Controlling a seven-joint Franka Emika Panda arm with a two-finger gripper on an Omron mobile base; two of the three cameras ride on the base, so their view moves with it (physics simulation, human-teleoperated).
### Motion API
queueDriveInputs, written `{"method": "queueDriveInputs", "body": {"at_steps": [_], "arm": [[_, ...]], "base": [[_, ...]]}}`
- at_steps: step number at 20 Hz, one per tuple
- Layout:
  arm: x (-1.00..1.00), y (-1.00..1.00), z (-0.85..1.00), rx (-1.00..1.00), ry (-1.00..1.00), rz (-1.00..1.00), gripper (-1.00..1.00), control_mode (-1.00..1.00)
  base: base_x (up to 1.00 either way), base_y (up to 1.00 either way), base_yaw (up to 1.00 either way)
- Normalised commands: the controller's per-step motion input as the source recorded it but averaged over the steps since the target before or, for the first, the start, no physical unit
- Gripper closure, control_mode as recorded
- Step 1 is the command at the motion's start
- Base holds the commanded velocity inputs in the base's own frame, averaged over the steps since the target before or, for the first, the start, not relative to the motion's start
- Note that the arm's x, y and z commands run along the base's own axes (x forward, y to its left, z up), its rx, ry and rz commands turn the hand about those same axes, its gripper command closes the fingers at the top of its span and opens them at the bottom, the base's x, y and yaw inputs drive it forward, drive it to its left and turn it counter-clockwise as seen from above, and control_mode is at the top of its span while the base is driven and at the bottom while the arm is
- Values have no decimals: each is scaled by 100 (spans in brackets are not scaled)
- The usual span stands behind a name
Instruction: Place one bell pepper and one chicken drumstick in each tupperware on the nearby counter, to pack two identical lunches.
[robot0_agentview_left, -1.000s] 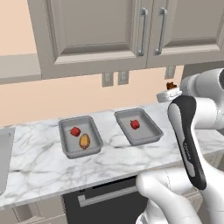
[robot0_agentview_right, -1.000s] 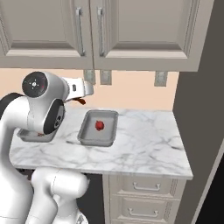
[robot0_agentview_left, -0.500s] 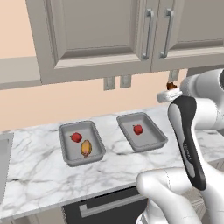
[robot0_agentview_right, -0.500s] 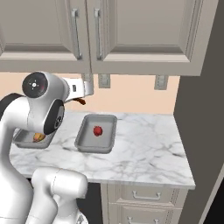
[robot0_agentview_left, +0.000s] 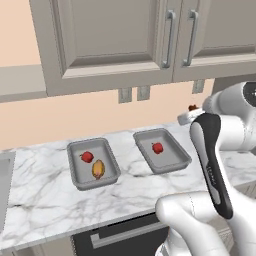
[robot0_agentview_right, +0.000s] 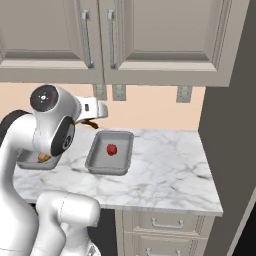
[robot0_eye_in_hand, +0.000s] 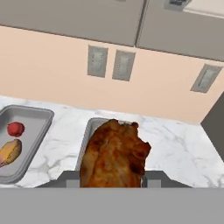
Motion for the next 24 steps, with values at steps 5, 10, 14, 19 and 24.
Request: {"method": "queueDriveInputs", "body": {"at_steps": [5,10,14,19,24], "arm": [[0,-6,-79,0,2,0,100,-100],[1,-12,-76,6,3,0,100,-100],[10,-2,-55,6,10,0,100,-100],[20,0,-41,1,9,0,100,-100],[26,4,-52,0,0,0,100,-100]], "base": [[0,0,0],[0,0,0],[0,0,0],[0,0,0],[0,0,0]]}}
